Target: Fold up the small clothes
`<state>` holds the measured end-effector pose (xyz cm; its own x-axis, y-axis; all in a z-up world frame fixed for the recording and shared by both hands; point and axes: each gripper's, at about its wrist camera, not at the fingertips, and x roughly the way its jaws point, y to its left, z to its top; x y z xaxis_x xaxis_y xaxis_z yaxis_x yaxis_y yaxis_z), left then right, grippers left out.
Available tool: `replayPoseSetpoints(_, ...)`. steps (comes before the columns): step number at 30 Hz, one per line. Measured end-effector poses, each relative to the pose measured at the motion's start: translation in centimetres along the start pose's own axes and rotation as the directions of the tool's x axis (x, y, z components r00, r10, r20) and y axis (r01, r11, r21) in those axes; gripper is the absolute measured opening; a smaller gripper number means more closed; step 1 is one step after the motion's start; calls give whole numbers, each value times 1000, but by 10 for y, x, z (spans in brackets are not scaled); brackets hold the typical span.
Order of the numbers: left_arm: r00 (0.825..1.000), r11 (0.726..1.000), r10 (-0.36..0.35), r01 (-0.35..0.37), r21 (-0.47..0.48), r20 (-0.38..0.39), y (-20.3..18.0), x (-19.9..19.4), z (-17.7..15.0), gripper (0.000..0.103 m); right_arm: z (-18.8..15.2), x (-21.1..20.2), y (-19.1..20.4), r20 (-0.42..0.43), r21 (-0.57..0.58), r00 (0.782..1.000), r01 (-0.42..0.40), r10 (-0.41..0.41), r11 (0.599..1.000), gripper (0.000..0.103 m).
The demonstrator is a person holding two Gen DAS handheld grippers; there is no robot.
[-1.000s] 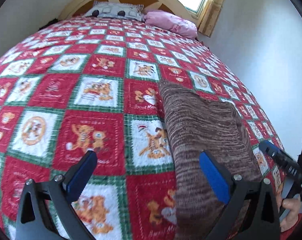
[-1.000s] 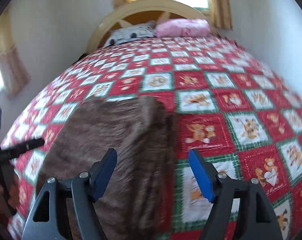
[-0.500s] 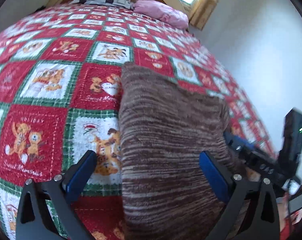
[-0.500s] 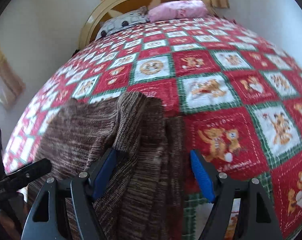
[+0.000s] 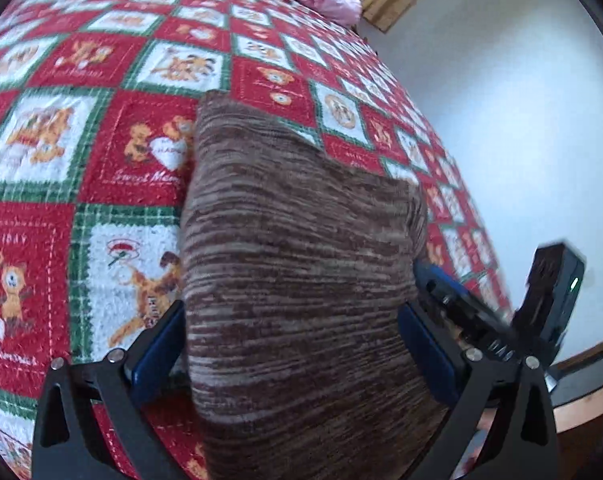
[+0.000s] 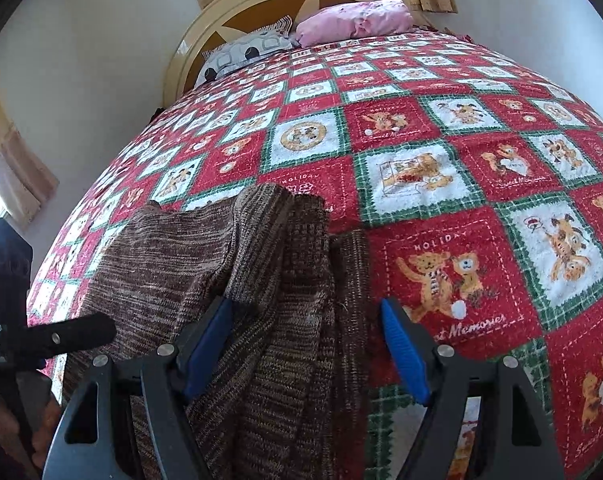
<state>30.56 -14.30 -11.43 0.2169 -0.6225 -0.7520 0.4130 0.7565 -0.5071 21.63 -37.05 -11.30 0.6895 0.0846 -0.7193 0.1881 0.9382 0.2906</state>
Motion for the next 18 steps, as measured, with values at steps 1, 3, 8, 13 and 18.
replayPoseSetpoints(1,1000,999,29,-29,38,-2,-5,2,-2,103,3,1,-1,-8,1,1000,-8,8,1000,76)
replayPoseSetpoints(3,997,993,77,-76,90,-7,-14,7,-4,103,7,-1,1,-25,-5,999,-30,30,1000,76)
replayPoseSetpoints(8,997,998,53,-51,36,-53,-6,13,4,103,14,0,23,-68,-113,997,-28,20,993,76)
replayPoseSetpoints(13,998,997,69,-69,28,7,-2,13,-3,90,5,16,35,-70,-180,997,31,-45,983,87)
replayPoseSetpoints(18,995,996,82,-83,12,56,0,10,-7,79,0,14,31,-35,-173,999,26,-32,985,81)
